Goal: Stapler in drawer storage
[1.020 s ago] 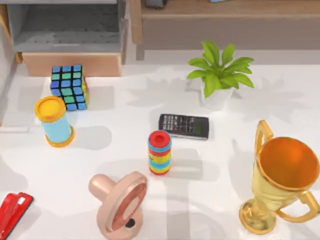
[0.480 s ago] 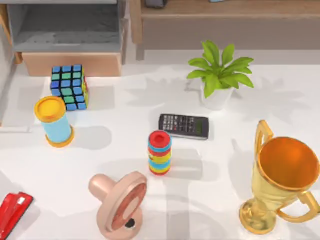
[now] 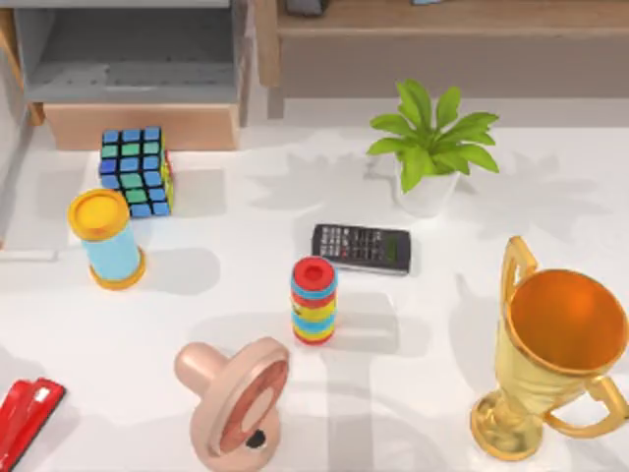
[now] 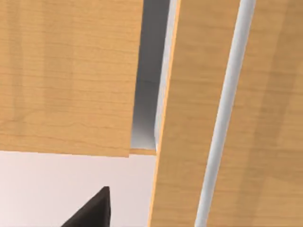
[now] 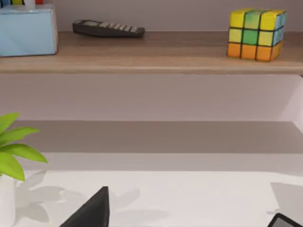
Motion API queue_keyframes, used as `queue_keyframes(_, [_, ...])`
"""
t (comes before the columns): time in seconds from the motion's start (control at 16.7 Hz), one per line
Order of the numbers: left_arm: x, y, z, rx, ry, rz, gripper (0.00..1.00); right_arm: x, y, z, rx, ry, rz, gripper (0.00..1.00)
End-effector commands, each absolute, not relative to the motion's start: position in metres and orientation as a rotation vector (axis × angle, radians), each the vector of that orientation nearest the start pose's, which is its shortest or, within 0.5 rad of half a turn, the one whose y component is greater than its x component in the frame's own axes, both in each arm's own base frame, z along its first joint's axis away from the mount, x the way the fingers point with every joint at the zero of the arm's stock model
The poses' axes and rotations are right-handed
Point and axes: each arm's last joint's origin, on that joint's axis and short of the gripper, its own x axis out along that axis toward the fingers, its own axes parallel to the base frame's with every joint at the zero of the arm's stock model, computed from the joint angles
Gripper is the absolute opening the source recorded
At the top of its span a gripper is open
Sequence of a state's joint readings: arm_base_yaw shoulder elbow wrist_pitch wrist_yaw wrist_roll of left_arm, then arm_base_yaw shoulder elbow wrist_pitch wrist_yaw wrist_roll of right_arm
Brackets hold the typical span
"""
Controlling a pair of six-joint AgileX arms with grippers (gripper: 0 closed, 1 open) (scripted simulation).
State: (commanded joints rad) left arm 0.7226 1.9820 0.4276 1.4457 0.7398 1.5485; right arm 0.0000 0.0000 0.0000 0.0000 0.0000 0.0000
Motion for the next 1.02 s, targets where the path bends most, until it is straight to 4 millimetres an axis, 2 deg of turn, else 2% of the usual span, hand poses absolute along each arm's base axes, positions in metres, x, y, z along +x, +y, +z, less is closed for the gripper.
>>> queue_keyframes(0.3, [0.228,0.171,0.09,1.178,0.244,-0.086,1.0,0.106,-0.001,0.16,0.0,0.0,0.0,1.0])
queue_keyframes(0.54, [0.234,0.159,0.096,0.889,0.434,-0.128,1.0,0.106,-0.001,0.16,0.0,0.0,0.0,1.0])
queue_keyframes(0.78, [0.245,0.132,0.109,0.62,0.645,-0.188,1.0,0.106,-0.001,0.16,0.0,0.0,0.0,1.0])
queue_keyframes(1.02, [0.25,0.093,0.126,0.413,0.888,-0.254,1.0,0.106,-0.001,0.16,0.0,0.0,0.0,1.0])
